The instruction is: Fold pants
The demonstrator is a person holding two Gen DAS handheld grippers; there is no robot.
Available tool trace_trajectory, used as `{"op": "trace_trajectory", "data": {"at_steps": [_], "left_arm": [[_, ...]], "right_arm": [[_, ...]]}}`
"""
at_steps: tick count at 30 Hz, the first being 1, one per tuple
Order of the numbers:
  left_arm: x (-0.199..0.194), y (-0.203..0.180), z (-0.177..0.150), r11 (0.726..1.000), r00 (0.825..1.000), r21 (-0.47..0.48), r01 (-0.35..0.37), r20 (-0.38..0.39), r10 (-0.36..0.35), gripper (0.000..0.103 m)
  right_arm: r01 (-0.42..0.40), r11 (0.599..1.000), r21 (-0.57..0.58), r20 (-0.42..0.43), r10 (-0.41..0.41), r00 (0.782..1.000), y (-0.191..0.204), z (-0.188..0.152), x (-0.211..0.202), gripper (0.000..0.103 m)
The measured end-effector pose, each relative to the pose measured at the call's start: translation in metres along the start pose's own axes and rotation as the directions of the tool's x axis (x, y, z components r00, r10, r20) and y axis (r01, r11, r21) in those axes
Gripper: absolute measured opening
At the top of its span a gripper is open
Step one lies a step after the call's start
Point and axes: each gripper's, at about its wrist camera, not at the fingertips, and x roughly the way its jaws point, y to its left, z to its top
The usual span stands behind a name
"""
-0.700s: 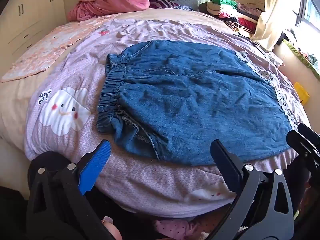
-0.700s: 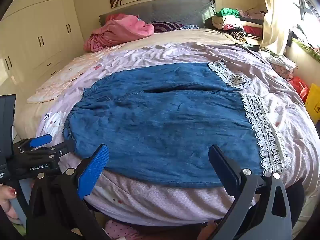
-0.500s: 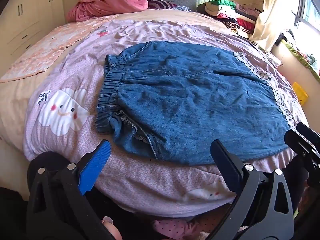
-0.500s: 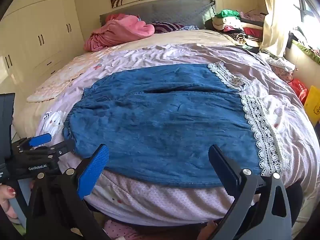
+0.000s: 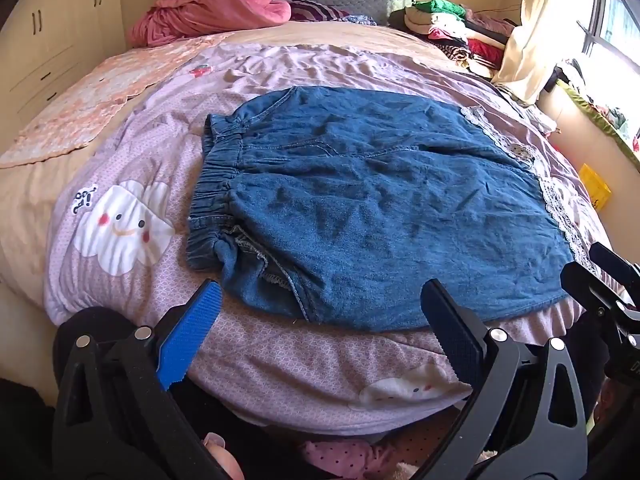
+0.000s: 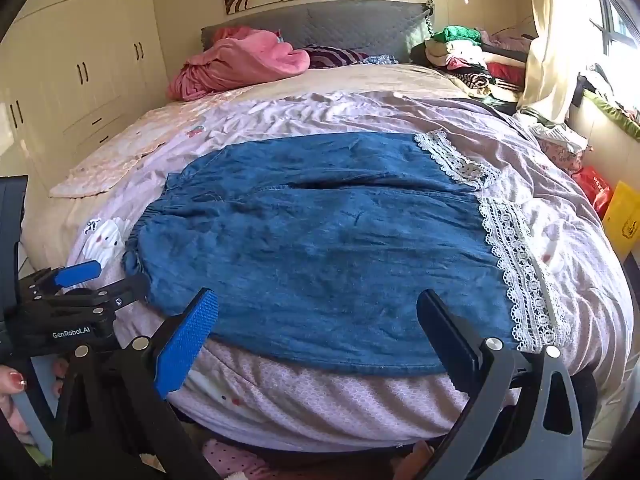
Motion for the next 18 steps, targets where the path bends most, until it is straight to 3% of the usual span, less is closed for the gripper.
{"op": "trace_trajectory", "data": {"at_steps": [18], "left_arm": [[-0.0057,-0.0037,0.0023,1.000,1.000,0.011,0.007,0.002,-0.007,0.094]], "right_arm": [[0.030,0.999,-0.031,0.014,-0.029,0.999,0.0035,0.0025,-0.0032,0.099]]}}
